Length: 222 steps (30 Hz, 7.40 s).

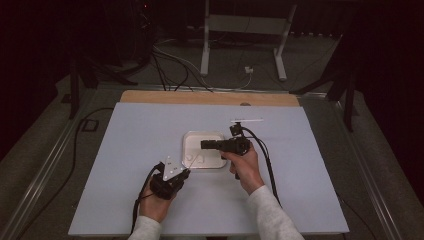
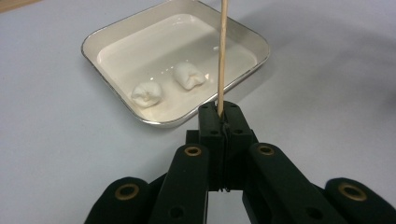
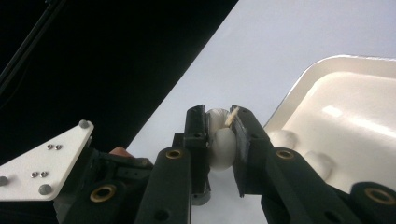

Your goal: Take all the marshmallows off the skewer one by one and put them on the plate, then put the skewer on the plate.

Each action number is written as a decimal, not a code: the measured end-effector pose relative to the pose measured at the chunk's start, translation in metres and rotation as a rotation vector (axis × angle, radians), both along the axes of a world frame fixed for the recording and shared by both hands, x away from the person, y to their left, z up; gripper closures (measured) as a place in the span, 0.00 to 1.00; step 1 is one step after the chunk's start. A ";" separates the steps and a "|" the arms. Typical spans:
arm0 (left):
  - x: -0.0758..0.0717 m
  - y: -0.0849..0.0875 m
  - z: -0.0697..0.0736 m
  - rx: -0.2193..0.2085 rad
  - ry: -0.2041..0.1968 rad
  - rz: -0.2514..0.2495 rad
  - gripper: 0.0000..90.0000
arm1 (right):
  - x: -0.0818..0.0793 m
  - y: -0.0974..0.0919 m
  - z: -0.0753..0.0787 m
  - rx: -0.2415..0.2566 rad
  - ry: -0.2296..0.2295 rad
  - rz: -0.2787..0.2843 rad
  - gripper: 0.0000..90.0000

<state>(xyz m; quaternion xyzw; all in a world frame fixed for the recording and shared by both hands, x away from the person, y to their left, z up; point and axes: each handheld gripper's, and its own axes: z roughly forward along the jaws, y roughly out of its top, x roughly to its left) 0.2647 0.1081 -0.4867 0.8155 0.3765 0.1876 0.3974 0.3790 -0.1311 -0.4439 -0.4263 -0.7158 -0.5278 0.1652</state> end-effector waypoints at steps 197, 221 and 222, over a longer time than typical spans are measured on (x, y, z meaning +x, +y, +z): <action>0.035 0.015 0.031 -0.248 0.023 0.164 0.12 | -0.090 -0.101 0.000 -0.287 -0.439 -0.254 0.00; -0.045 0.111 0.027 -0.239 -0.285 0.227 0.01 | -0.149 -0.197 -0.027 -0.329 -0.575 -0.443 0.00; -0.046 0.112 0.027 -0.241 -0.290 0.234 0.01 | -0.150 -0.198 -0.027 -0.332 -0.578 -0.448 0.00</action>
